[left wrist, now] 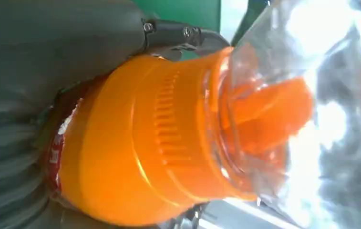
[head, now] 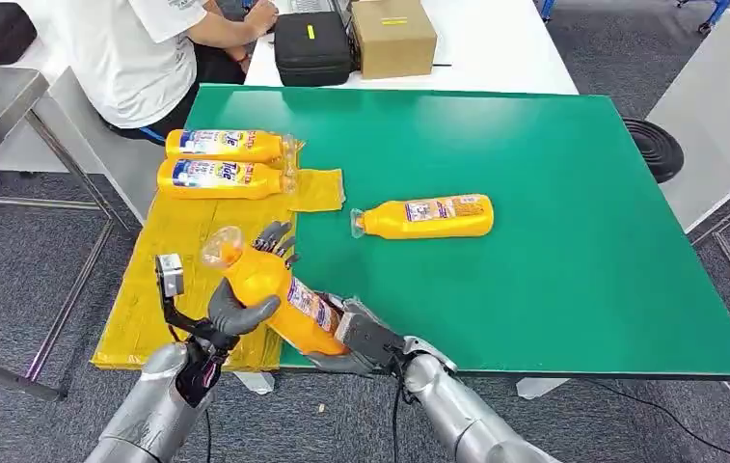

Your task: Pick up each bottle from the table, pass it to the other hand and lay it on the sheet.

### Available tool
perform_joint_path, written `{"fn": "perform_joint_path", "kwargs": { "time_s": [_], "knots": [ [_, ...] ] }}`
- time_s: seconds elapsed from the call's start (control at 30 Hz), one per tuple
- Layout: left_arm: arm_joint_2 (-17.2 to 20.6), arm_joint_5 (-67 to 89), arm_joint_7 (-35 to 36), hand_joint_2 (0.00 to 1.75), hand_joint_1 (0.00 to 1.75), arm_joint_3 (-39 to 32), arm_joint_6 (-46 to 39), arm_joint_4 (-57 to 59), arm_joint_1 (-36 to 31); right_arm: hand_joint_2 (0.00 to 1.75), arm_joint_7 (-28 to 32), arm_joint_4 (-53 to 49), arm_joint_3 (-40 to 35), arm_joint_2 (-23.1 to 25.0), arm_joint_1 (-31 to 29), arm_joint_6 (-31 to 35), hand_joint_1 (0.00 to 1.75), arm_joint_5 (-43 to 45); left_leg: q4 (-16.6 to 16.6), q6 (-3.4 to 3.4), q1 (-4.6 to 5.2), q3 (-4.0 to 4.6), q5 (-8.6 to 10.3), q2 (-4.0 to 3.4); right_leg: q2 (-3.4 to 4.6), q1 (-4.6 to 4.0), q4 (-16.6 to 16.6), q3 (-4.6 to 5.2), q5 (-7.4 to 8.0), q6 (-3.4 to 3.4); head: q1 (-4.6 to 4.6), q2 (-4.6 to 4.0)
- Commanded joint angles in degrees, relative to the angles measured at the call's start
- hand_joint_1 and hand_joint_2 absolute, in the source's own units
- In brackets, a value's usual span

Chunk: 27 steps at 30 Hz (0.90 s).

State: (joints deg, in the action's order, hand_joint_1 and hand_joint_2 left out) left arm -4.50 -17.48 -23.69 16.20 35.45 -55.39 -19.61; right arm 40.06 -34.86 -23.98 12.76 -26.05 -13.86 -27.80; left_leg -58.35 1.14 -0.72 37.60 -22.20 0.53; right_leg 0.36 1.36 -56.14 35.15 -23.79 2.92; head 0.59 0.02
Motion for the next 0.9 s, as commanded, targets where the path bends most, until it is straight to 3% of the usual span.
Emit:
{"fn": "perform_joint_path", "kwargs": {
  "time_s": [0.03,0.27,0.3,0.33,0.67,0.9],
  "knots": [
    [0.7,2.8,-0.1,1.75,0.0,3.6,-2.5,4.6,-4.0,1.75,-0.1,5.0,-4.8,-0.4,-3.4,0.3,1.75,1.1,0.0,-0.01,-0.01,-0.11,-0.04,0.01,-0.05,-0.03,0.0,-0.13,-0.05,-0.09,0.0,0.0],
    [1.1,7.1,-1.3,1.75,0.02,4.5,-5.6,3.1,-3.9,1.75,-0.1,3.1,-4.4,-1.6,-2.2,1.0,1.75,2.8,0.0,-0.01,-0.02,-0.18,-0.08,0.04,-0.1,-0.05,0.0,-0.21,-0.1,-0.12,0.0,0.0],
    [1.3,8.8,-1.6,1.75,0.42,5.1,-6.5,2.8,-3.9,1.75,-0.1,2.7,-4.4,-1.7,-2.1,1.2,1.75,3.1,0.0,-0.02,-0.03,-0.32,-0.15,0.04,-0.13,-0.08,0.0,-0.37,-0.16,-0.18,0.0,0.0],
    [1.3,9.3,-1.6,1.75,1.75,5.3,-6.7,2.7,-3.9,1.75,-0.1,2.6,-4.3,-1.8,-2.1,1.3,1.75,3.1,0.0,-0.01,-0.03,-0.19,-0.08,0.04,-0.11,-0.06,0.0,-0.22,-0.1,-0.13,0.02,0.0],
    [1.1,6.1,-4.6,1.75,1.75,4.6,1.1,1.2,-3.0,1.75,-0.1,3.0,-4.6,-1.9,-2.3,1.3,1.75,2.7,0.0,-0.03,-0.02,-0.31,-0.14,0.04,-0.13,-0.07,0.0,-0.34,-0.16,-0.19,0.0,0.0],
    [1.1,6.1,-4.6,1.75,1.75,4.6,1.1,1.2,-3.0,1.75,-0.1,3.0,-4.6,-1.9,-2.3,1.3,1.75,2.7,0.0,-0.01,-0.01,-0.11,-0.04,0.02,-0.07,-0.03,0.0,-0.13,-0.05,-0.09,0.0,0.0]
  ]
}}
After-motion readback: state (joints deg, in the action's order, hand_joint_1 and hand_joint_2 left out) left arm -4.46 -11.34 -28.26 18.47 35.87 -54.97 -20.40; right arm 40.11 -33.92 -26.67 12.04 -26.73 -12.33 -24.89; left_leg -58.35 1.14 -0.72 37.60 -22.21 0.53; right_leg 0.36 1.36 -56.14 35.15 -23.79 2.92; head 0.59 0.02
